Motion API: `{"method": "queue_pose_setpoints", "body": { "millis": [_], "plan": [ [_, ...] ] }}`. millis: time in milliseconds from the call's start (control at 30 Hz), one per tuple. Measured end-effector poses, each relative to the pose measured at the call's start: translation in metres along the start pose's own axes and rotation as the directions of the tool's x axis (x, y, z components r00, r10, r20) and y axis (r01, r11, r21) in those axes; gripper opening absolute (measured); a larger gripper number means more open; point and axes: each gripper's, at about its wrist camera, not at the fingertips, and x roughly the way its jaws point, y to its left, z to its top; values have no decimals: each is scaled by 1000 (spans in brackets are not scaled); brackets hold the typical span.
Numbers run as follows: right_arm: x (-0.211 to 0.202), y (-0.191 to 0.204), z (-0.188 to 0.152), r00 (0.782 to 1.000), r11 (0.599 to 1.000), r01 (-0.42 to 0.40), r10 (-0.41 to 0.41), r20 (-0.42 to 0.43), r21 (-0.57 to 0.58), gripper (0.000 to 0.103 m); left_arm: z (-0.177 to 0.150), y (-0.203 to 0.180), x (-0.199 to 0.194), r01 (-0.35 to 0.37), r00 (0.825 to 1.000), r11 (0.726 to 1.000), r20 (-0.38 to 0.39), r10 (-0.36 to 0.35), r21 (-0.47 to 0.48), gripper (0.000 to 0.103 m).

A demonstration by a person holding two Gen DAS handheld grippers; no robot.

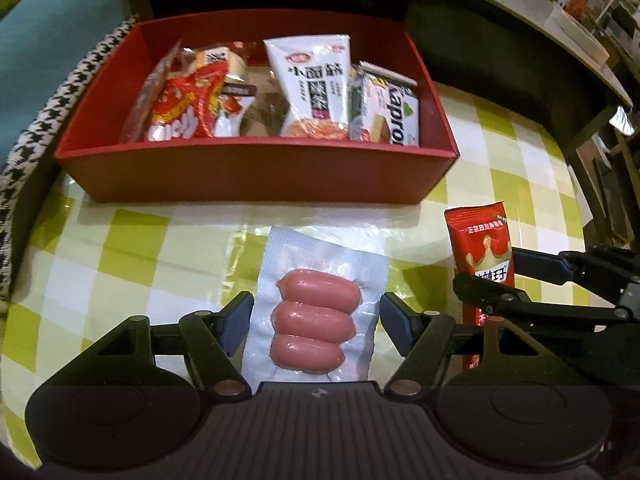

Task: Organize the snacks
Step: 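Carry the sausage pack and red packet over the red box with both grippers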

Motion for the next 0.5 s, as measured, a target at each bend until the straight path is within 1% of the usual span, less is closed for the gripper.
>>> {"method": "queue_pose_setpoints", "body": {
  "millis": [300, 500],
  "plan": [
    [-11, 13, 16, 998, 999, -31, 32, 58, -6, 59, 12, 13, -23, 1, 998, 999, 71, 2, -38, 75],
    [-20, 16, 39, 993, 999, -44, 43, 113, 6, 59, 29, 20, -39, 1, 991, 998, 136, 8, -66, 75]
  ]
}}
